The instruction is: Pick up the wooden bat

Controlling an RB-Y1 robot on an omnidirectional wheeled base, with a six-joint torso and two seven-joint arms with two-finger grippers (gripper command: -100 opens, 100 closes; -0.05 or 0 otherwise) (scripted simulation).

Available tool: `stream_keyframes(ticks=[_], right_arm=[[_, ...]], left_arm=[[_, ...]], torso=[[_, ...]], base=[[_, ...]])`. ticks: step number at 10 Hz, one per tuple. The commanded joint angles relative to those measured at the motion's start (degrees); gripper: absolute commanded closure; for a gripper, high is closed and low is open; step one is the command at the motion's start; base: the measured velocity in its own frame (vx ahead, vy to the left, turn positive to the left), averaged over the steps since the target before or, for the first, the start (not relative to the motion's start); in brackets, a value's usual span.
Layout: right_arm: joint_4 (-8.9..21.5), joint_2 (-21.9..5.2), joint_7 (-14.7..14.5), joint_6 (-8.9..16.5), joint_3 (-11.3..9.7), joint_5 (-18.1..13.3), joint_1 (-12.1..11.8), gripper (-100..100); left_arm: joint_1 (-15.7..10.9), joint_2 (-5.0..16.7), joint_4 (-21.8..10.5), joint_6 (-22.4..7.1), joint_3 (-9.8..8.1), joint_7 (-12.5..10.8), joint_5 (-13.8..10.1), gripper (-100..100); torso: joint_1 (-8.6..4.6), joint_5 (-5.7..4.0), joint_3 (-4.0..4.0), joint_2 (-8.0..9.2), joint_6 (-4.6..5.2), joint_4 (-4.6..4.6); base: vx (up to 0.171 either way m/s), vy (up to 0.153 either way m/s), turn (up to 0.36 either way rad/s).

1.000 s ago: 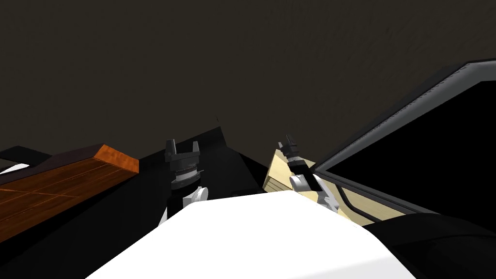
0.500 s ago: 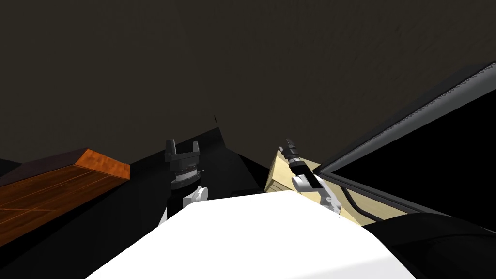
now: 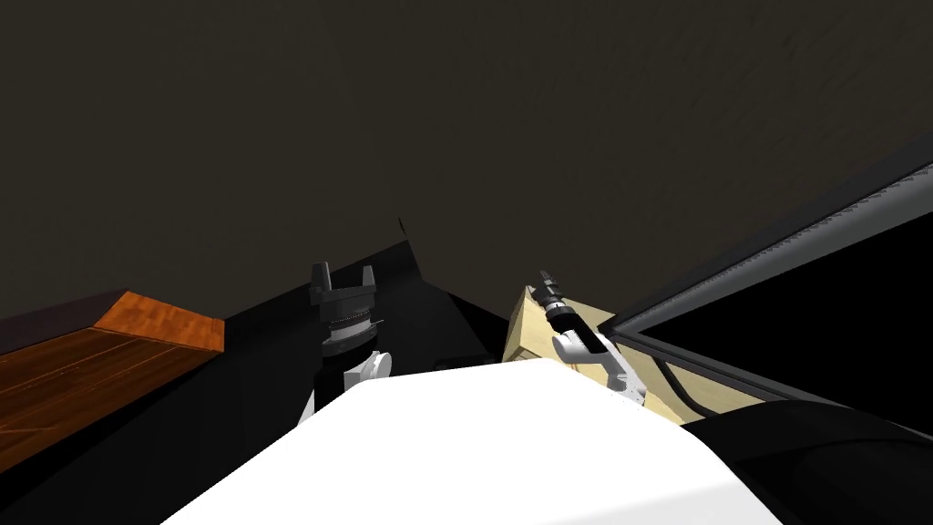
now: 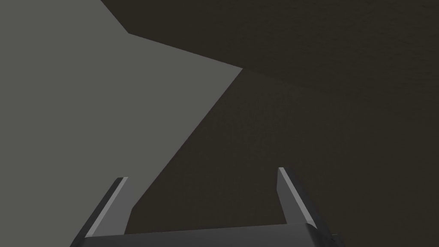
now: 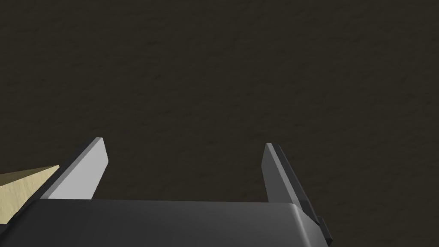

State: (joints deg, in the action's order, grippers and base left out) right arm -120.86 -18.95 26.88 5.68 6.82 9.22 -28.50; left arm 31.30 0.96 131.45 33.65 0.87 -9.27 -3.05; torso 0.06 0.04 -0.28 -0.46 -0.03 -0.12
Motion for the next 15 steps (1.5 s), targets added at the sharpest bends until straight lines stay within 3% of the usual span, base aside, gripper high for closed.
stream_keyframes(ticks=[1, 2, 3, 5, 6, 9, 10, 11, 12, 13, 14, 15], right_arm=[[2.72, -1.06, 2.29, 2.86, 1.25, 2.23, -0.24, -100], [2.72, -1.06, 2.29, 4.89, 1.25, 2.23, -0.24, -100], [5.12, -1.74, 4.17, 6.61, 2.28, 4.19, -0.62, -100], [5.12, -1.74, 4.17, 8.49, 2.28, 4.19, -0.62, -100], [7.62, -2.37, 6.05, 10.27, 3.36, 6.25, -1.04, -100], [10.21, -2.95, 7.91, 15.21, 4.48, 8.4, -1.49, -100], [10.21, -2.95, 7.91, 15.38, 4.48, 8.4, -1.49, -100], [12.28, -3.5, 9.75, 18.34, 5.66, 10.6, -1.98, -100], [12.86, -3.5, 9.75, 18.71, 5.66, 10.6, -1.98, -100], [15.56, -4.04, 11.55, 20.35, 6.88, 12.85, -2.51, -100], [15.56, -4.04, 11.55, 21.93, 6.88, 12.85, -2.51, -100], [16.96, -4.6, 13.3, 24.29, 8.14, 14.93, -3.07, -100]], left_arm=[[0.0, 0.0, 0.0, 0.0, 0.0, 0.0, 0.0, 0], [0.01, 0.0, 0.0, 0.0, 0.0, 0.0, 0.0, 0], [0.0, 0.0, 0.0, 0.0, 0.0, 0.0, 0.0, 0], [0.0, 0.0, 0.0, 0.0, 0.0, 0.0, 0.0, 0], [0.0, 0.0, 0.0, 0.0, 0.0, 0.0, 0.0, 0], [0.01, 0.0, 0.0, 0.0, 0.0, 0.0, 0.0, 0], [0.0, 0.0, 0.0, 0.0, 0.0, 0.0, 0.0, 0], [-0.01, 0.0, 0.0, 0.0, 0.0, 0.0, 0.0, 0], [0.0, 0.0, 0.0, 0.0, 0.0, 0.0, 0.0, 0], [0.0, 0.0, 0.0, 0.0, 0.0, 0.0, 0.0, 0], [0.0, 0.0, 0.0, 0.0, 0.0, 0.0, 0.0, 0], [0.0, 0.0, 0.0, 0.0, 0.0, 0.0, 0.0, 0]], torso=[[0.0, 0.0, 0.0, 0.0, 0.0, 0.0], [0.06, 0.01, -0.05, -0.09, 0.02, -0.02], [0.09, 0.02, -0.06, -0.11, 0.0, -0.03], [-0.06, 0.0, -0.07, -0.13, 0.0, -0.03], [-0.17, -0.03, 0.02, 0.04, 0.0, 0.0], [-0.09, -0.02, -0.08, -0.14, 0.01, -0.03], [-0.1, -0.02, -0.06, -0.09, 0.0, -0.03], [-0.16, -0.03, 0.05, 0.11, 0.0, 0.01], [-0.12, -0.03, 0.04, 0.08, 0.03, 0.01], [-0.13, -0.02, 0.03, 0.06, -0.01, 0.01], [-0.13, -0.02, -0.03, -0.05, 0.02, -0.01], [-0.16, -0.03, -0.03, -0.04, -0.02, -0.01]], base=[[0.127, 0.085, -0.098], [0.127, 0.088, -0.065], [0.145, 0.073, -0.092], [0.097, 0.026, -0.027], [0.108, 0.035, -0.091], [0.123, 0.047, -0.063], [0.045, 0.023, -0.001], [0.082, 0.042, -0.103], [0.087, 0.041, -0.048], [0.128, 0.033, -0.065], [0.109, 0.029, -0.045], [0.123, 0.014, -0.071]])
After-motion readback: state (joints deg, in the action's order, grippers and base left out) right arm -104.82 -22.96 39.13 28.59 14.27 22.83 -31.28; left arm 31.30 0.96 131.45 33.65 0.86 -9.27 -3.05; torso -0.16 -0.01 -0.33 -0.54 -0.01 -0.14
